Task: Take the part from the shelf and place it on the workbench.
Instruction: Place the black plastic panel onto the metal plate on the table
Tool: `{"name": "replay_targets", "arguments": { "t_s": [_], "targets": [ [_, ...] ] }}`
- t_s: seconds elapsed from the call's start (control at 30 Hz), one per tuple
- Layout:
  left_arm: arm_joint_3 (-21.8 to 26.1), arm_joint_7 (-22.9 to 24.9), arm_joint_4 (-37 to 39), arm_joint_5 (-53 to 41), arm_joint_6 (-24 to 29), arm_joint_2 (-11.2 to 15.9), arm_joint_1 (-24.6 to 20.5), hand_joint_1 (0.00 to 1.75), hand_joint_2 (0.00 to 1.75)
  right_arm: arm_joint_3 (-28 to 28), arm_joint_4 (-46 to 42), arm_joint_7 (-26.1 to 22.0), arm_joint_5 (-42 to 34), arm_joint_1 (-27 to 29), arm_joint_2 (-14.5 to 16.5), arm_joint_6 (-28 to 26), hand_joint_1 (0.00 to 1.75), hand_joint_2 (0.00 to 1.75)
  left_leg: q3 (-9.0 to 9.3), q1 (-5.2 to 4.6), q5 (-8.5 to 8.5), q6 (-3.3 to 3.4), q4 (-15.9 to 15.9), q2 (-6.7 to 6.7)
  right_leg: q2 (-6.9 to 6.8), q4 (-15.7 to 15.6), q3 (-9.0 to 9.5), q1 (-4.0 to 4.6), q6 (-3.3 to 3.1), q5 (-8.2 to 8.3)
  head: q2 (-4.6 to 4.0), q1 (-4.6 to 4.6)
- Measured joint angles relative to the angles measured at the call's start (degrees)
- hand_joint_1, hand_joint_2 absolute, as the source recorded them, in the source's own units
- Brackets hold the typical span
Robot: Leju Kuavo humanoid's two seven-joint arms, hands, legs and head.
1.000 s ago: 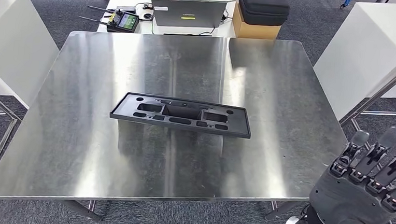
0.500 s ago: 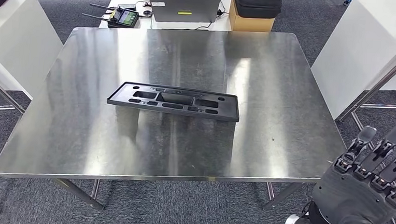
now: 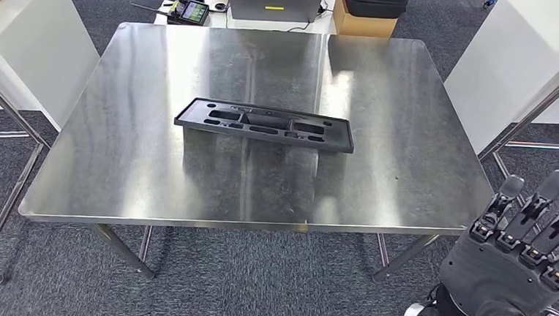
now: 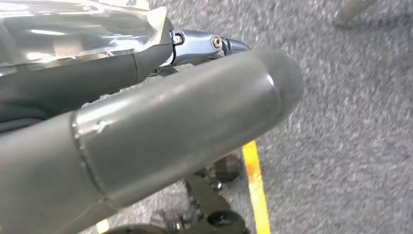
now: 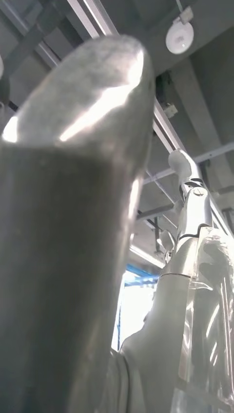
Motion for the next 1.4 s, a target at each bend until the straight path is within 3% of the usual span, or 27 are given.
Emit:
{"name": "replay_targets", "arguments": {
  "t_s": [0.07,0.1,0.17,0.23,0.27,0.33,0.37,0.4,0.43,0.47,0.53,0.6,0.63,0.73,0.77,0.83,0.9,0.93,1.0,1.07,1.13,1.17,1.23,1.27,1.3,1.37,1.4],
  "targets": [
    [0.1,-0.1,0.0,0.0,0.1,-0.1,0.1,0.0,0.0,0.0,0.2,0.1,0.0,-0.2,-0.1,-0.3,0.0,0.0,-0.94,-0.17,1.04,-0.52,0.1,-0.11,0.02,-8.9,6.25,0.3,-0.13,1.09,0.0,-0.02],
    [0.2,-0.1,0.0,0.0,0.1,-0.1,0.2,0.0,0.0,0.0,0.2,0.1,0.1,-0.2,-0.1,-0.6,0.0,0.0,-1.18,-0.27,1.57,-0.83,0.1,-0.14,0.04,-12.2,8.18,0.55,-0.48,0.95,0.0,-0.05],
    [0.2,-0.2,0.0,0.0,0.1,-0.2,0.3,0.0,0.0,0.0,0.4,0.1,0.4,-0.3,-0.2,-1.4,0.0,0.0,-1.38,-0.31,2.5,-1.52,0.1,-0.13,0.08,-14.6,9.05,1.11,-1.24,0.69,-0.01,-0.16],
    [0.3,-0.3,0.0,0.0,0.2,-0.2,0.6,0.0,0.0,-0.1,0.6,0.1,0.8,-0.3,-0.2,-2.4,0.0,0.0,-1.76,0.0,2.08,-2.19,0.6,-0.24,-0.04,-14.4,8.23,0.48,-2.26,1.54,-0.01,-0.21],
    [0.4,-0.4,0.0,0.0,0.2,-0.2,0.7,0.0,0.0,-0.1,0.8,0.1,1.0,-0.3,-0.2,-2.8,0.0,0.0,-2.23,0.14,0.38,-2.48,1.8,-0.31,-0.15,-14.4,7.77,0.15,-2.9,2.1,-0.01,-0.31],
    [0.6,-0.5,0.1,0.0,0.3,-0.2,0.9,0.0,0.0,-0.2,1.0,-0.3,2.3,-0.1,-0.1,-4.2,0.0,0.0,-3.7,0.37,-5.73,-3.02,7.4,-0.46,-0.4,-14.4,6.42,0.03,-3.85,3.36,-0.01,-0.54],
    [0.6,-0.6,0.1,-0.1,0.4,-0.2,1.0,0.0,0.0,-0.2,1.0,-0.5,3.5,0.0,0.1,-5.2,0.0,0.0,-4.33,0.48,-8.37,-3.31,11.1,-0.48,-0.48,-14.4,5.71,0.14,-4.11,3.98,-0.01,-0.63],
    [0.6,-0.6,0.1,-0.1,0.5,-0.2,1.0,0.0,0.0,-0.2,1.1,-0.7,4.8,0.2,0.2,-6.2,0.0,0.0,-4.66,0.58,-9.76,-3.59,14.3,-0.49,-0.55,-14.3,5.04,0.24,-4.13,4.58,-0.01,-0.66],
    [0.7,-0.5,0.1,-0.1,0.5,-0.2,1.0,0.0,0.0,-0.2,1.1,-0.8,6.1,0.4,0.4,-7.3,0.0,0.0,-4.3,0.72,-9.41,-3.8,16.0,-0.48,-0.59,-14.1,4.29,0.3,-4.03,5.15,0.0,-0.66],
    [0.9,-0.5,0.1,-0.1,0.6,-0.2,1.0,0.0,0.0,-0.2,1.1,-0.9,7.0,0.7,0.6,-8.3,0.0,0.0,-3.09,0.86,-7.92,-3.91,15.9,-0.47,-0.61,-13.8,3.5,0.3,-3.85,5.64,0.0,-0.67],
    [1.1,-0.6,0.1,-0.2,0.6,-0.3,1.0,0.0,0.0,-0.2,1.2,-1.1,8.3,1.1,0.7,-10.0,0.0,0.0,1.78,1.11,-5.15,-3.88,10.3,-0.5,-0.62,-12.8,1.79,0.24,-3.41,6.33,0.0,-0.7],
    [1.3,-0.9,0.1,-0.3,0.5,-0.3,1.0,0.0,0.0,-0.3,1.6,-1.0,9.1,1.2,0.7,-11.6,0.0,0.0,6.34,0.96,-5.54,-3.51,3.2,-0.64,-0.65,-11.8,0.55,0.36,-2.74,6.83,0.0,-0.63],
    [1.3,-1.1,0.1,-0.3,0.4,-0.4,0.9,0.0,0.0,-0.3,1.9,-0.6,9.6,1.2,0.7,-12.5,0.0,0.0,7.3,0.77,-6.22,-3.26,1.3,-0.7,-0.68,-11.6,0.14,0.42,-2.29,7.15,0.0,-0.63],
    [1.4,-1.6,0.1,-0.5,0.4,-0.7,0.9,0.0,0.0,-1.1,4.0,1.7,12.1,1.5,0.5,-17.1,0.0,0.0,6.46,0.5,-5.48,-1.75,0.2,-0.52,-0.66,-11.2,-0.83,0.55,-1.08,7.65,0.0,-0.58],
    [1.4,-1.7,0.1,-0.5,0.4,-0.8,0.9,0.0,0.0,-1.7,5.2,3.0,13.7,1.9,0.3,-19.7,0.0,0.0,5.81,0.53,-4.82,-1.04,0.0,-0.38,-0.58,-10.3,-1.4,0.57,-1.13,6.59,0.0,-0.49],
    [1.5,-1.6,0.1,-0.6,0.6,-0.9,0.8,0.0,0.0,-3.1,8.3,5.9,18.7,3.0,0.0,-26.6,0.0,0.0,4.21,0.48,-3.45,-0.13,-0.2,-0.16,-0.35,-5.5,-3.06,0.43,-1.87,1.92,0.0,-0.32],
    [1.5,-1.2,0.1,-0.9,1.0,-0.9,0.9,0.0,0.0,-4.4,12.4,7.7,24.7,4.3,-0.3,-34.0,0.0,0.0,2.4,0.33,-2.08,0.05,-0.1,-0.05,-0.25,1.3,-4.32,0.3,-2.08,-1.98,-0.01,-0.13],
    [1.6,-1.0,0.1,-1.0,1.1,-0.9,1.0,0.0,0.0,-5.0,14.9,8.1,26.9,4.9,-0.5,-37.1,0.0,0.0,1.55,0.29,-1.35,-0.02,-0.1,0.02,-0.23,3.7,-4.29,0.24,-1.64,-2.17,-0.01,-0.06],
    [1.6,-0.7,0.1,-1.4,1.2,-0.9,1.2,0.0,0.0,-6.5,20.8,9.4,29.1,5.7,-0.6,-41.0,0.0,0.0,-0.15,0.28,0.06,-0.31,0.1,0.18,-0.21,3.1,-1.67,0.16,-0.24,0.76,0.0,0.01],
    [1.6,-0.7,0.1,-1.6,1.2,-0.9,1.2,0.0,0.0,-8.0,26.9,10.2,31.7,5.7,-0.7,-44.7,0.0,0.0,-1.6,0.19,1.38,-0.87,0.4,0.19,-0.19,-4.6,4.43,0.27,0.09,2.28,0.0,0.08],
    [1.6,-0.9,0.1,-1.9,1.1,-0.9,1.2,0.0,0.0,-9.6,33.3,9.9,37.5,4.6,-0.8,-50.8,0.0,0.0,-2.22,0.01,2.56,-1.52,0.5,0.28,-0.07,-12.5,9.17,0.79,-0.78,0.75,0.0,0.01],
    [1.6,-1.0,0.1,-2.0,1.1,-0.9,1.2,0.0,0.0,-10.4,36.8,9.4,40.7,3.8,-1.0,-54.1,0.0,0.0,-2.3,-0.06,3.14,-1.8,0.4,0.32,-0.02,-14.3,9.97,1.12,-1.19,0.12,0.0,-0.03],
    [1.7,-1.1,0.1,-2.2,1.0,-0.8,1.3,0.0,0.0,-12.0,43.3,8.4,44.6,2.6,-1.4,-58.5,0.0,0.0,-2.58,0.08,3.66,-2.34,0.3,0.25,-0.13,-14.5,9.06,0.81,-2.06,0.7,0.0,-0.16],
    [1.8,-1.2,0.1,-2.3,1.0,-0.7,1.4,0.0,0.0,-12.5,45.7,8.1,45.2,2.3,-1.5,-59.3,0.0,0.0,-3.01,0.21,2.27,-2.6,1.1,0.15,-0.25,-14.4,8.49,0.53,-2.77,1.29,0.0,-0.2],
    [1.9,-1.2,0.1,-2.3,1.0,-0.6,1.5,0.0,0.0,-12.9,47.7,7.9,45.4,1.9,-1.6,-59.7,0.0,0.0,-3.66,0.33,-0.27,-2.86,3.1,0.01,-0.37,-14.4,7.78,0.23,-3.5,2.01,0.0,-0.32],
    [2.0,-1.2,0.1,-2.3,1.0,-0.6,1.6,0.0,0.0,-13.3,50.6,7.7,45.6,1.3,-1.6,-59.9,0.0,0.0,-5.25,0.46,-6.89,-3.27,10.2,-0.18,-0.5,-14.3,6.36,0.31,-4.41,3.42,0.0,-0.45],
    [2.1,-1.2,0.1,-2.3,1.0,-0.6,1.7,0.0,0.0,-13.5,51.6,7.7,45.8,1.1,-1.7,-60.0,0.0,0.0,-5.84,0.47,-8.83,-3.44,14.1,-0.24,-0.53,-14.2,5.64,0.46,-4.49,4.09,0.0,-0.5]
  ]
}}
